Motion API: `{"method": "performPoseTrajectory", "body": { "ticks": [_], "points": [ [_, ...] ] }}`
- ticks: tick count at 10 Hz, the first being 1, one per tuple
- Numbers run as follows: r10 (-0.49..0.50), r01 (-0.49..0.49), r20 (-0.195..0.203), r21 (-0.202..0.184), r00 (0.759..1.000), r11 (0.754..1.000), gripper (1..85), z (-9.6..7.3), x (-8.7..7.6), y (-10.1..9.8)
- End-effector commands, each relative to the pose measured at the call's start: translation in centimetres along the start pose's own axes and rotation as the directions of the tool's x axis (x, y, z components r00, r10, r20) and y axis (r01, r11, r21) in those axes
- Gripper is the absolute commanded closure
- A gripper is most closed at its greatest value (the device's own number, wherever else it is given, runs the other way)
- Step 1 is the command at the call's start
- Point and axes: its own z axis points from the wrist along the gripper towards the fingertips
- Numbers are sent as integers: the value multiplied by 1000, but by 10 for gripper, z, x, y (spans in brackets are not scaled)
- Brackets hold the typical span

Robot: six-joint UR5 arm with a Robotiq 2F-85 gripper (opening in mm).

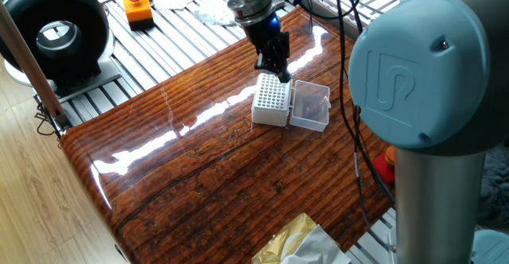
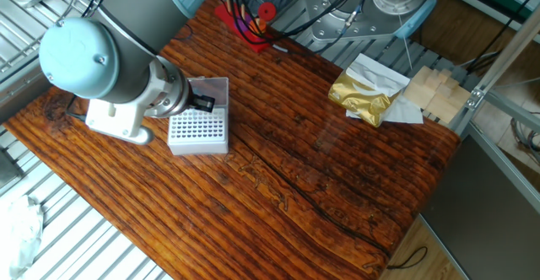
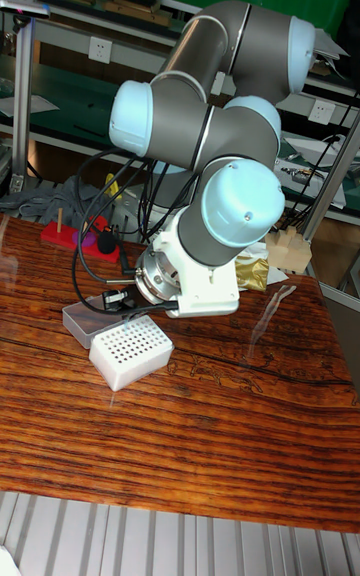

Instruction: Insert a medium pipette tip into the holder for medium pipette tips

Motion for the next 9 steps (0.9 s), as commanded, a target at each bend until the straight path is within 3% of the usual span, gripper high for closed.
{"method": "performPoseTrajectory", "body": {
  "ticks": [1,9],
  "points": [
    [-12,12,18,-3,1000,1000,847,3,-4,1],
    [-12,12,30,-15,999,1000,847,4,-10,6]
  ]
}}
